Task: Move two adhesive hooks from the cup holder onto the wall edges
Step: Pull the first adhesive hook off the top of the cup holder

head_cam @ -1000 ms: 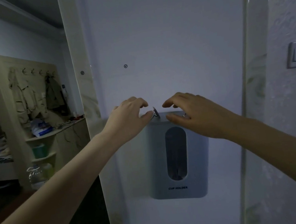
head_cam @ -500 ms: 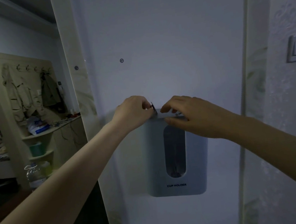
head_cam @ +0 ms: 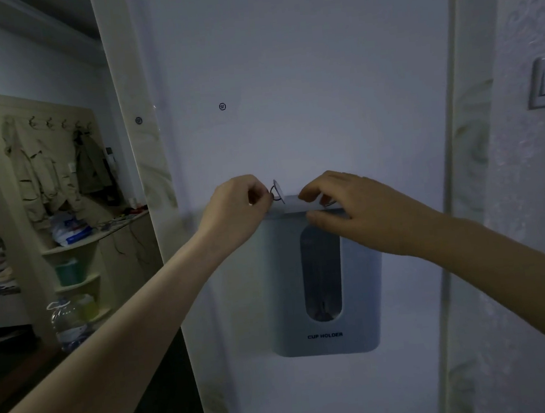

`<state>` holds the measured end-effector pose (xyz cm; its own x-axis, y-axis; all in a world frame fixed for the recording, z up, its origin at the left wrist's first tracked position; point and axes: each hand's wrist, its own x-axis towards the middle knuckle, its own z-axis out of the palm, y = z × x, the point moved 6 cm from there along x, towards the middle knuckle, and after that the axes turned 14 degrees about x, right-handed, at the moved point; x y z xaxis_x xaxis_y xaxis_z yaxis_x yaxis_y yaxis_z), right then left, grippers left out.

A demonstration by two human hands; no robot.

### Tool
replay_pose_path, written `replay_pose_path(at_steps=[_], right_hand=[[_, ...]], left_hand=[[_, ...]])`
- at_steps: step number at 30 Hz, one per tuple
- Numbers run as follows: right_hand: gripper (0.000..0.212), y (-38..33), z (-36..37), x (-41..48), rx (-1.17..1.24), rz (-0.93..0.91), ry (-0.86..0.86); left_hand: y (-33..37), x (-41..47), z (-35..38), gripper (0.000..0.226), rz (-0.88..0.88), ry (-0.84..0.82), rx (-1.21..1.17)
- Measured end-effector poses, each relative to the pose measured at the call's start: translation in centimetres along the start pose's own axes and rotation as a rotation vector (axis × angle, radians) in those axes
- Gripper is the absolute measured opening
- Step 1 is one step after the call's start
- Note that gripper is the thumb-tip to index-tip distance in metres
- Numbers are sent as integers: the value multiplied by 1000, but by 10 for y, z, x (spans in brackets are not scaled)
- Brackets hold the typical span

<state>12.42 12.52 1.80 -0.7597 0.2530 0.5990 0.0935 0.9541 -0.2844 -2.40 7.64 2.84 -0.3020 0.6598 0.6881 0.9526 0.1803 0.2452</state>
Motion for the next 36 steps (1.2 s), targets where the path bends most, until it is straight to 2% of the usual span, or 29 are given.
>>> replay_pose_path(at_steps=[6, 12, 17, 19, 26, 31, 36], right_hand=[[45, -6, 8, -4, 270, 46, 73], [67, -18, 21, -7, 408, 80, 92], [34, -30, 29, -10, 440, 19, 60], [29, -33, 31, -11, 462, 3, 56], [34, -40, 45, -20, 477, -38, -10], [49, -42, 50, -26, 445, -28, -56], [54, -43, 52, -33, 438, -25, -69]], left_hand=[[7, -27, -18, 10, 95, 98, -74], [14, -57, -27, 8, 159, 100, -147], [15, -72, -30, 4, 177, 72, -171], [12, -78, -29, 5, 159, 49, -192], [8, -93, -22, 6, 118, -21, -256], [10, -103, -20, 12, 137, -54, -271], [15, -109, -21, 15, 149, -50, -290]])
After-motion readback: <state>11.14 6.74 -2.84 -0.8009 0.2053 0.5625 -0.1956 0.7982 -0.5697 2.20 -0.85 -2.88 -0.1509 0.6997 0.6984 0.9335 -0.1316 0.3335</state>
